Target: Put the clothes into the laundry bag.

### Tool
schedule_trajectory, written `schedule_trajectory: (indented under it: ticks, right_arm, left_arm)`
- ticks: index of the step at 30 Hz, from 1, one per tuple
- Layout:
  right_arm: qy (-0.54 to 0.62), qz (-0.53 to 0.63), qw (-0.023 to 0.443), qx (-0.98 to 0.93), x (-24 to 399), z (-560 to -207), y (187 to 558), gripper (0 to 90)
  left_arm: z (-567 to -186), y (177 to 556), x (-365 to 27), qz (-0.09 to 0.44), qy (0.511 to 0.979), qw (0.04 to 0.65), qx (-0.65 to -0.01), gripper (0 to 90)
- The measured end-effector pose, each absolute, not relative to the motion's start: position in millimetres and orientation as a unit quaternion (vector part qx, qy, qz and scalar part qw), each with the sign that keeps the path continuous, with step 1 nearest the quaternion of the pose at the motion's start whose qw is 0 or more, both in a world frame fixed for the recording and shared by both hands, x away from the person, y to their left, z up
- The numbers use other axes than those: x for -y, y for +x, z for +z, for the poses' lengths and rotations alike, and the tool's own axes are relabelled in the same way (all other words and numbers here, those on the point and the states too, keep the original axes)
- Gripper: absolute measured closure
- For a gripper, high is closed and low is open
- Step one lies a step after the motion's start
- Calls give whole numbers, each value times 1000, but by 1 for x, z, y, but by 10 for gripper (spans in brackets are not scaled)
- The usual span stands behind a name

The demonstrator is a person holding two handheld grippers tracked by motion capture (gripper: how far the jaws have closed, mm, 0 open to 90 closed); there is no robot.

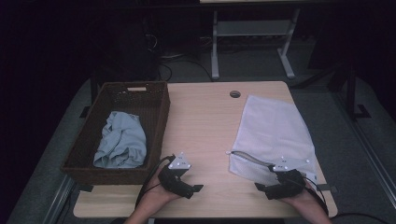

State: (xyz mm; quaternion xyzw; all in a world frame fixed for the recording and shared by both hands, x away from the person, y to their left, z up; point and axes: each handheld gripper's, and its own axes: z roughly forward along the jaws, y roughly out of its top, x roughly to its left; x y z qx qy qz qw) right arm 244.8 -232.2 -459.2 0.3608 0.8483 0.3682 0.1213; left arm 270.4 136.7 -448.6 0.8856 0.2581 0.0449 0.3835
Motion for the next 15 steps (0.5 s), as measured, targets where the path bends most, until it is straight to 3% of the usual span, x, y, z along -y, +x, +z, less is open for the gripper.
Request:
schedule_trajectory:
  ticks: [15]
  right_arm:
    - [359, 370, 126, -848, 237, -460, 245, 148]
  left_arm:
    - [-417, 272, -133, 41, 889, 383, -249, 134]
